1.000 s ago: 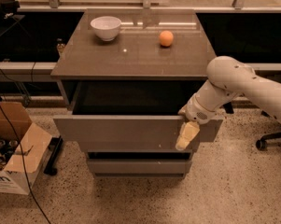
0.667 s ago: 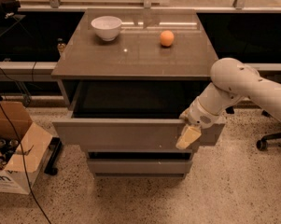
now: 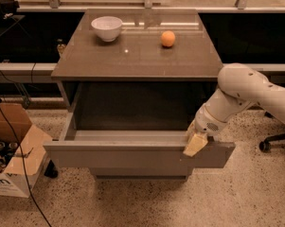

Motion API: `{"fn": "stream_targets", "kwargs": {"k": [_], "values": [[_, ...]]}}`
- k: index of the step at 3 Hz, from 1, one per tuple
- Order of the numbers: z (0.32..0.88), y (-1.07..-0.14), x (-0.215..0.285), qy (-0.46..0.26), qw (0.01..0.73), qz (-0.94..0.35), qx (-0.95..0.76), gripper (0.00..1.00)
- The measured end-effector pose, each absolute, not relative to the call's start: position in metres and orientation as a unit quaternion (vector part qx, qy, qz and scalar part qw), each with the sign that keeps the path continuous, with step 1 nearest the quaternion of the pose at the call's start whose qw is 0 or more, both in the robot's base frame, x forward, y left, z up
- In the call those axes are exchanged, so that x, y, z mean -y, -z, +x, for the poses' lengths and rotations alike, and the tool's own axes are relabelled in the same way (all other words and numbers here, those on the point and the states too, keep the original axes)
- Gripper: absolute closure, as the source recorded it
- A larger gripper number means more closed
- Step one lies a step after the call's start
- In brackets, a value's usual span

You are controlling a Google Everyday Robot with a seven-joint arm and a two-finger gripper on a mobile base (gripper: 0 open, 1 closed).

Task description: Open top drawer

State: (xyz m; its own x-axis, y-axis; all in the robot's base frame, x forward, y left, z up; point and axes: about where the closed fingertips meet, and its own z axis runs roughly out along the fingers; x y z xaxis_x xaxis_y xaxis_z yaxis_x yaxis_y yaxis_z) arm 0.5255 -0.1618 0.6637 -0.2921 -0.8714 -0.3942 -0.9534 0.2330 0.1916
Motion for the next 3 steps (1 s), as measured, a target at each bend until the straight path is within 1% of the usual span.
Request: {"fn": "stream_targets", "kwargs": {"k": [1, 3], "values": [[0.525, -0.6623, 0.161, -0.201, 0.101, -0.586, -0.778, 0.71], [0.5242, -0.6614, 0.1606, -0.201, 0.1, -0.588, -0.777, 0.25]]}}
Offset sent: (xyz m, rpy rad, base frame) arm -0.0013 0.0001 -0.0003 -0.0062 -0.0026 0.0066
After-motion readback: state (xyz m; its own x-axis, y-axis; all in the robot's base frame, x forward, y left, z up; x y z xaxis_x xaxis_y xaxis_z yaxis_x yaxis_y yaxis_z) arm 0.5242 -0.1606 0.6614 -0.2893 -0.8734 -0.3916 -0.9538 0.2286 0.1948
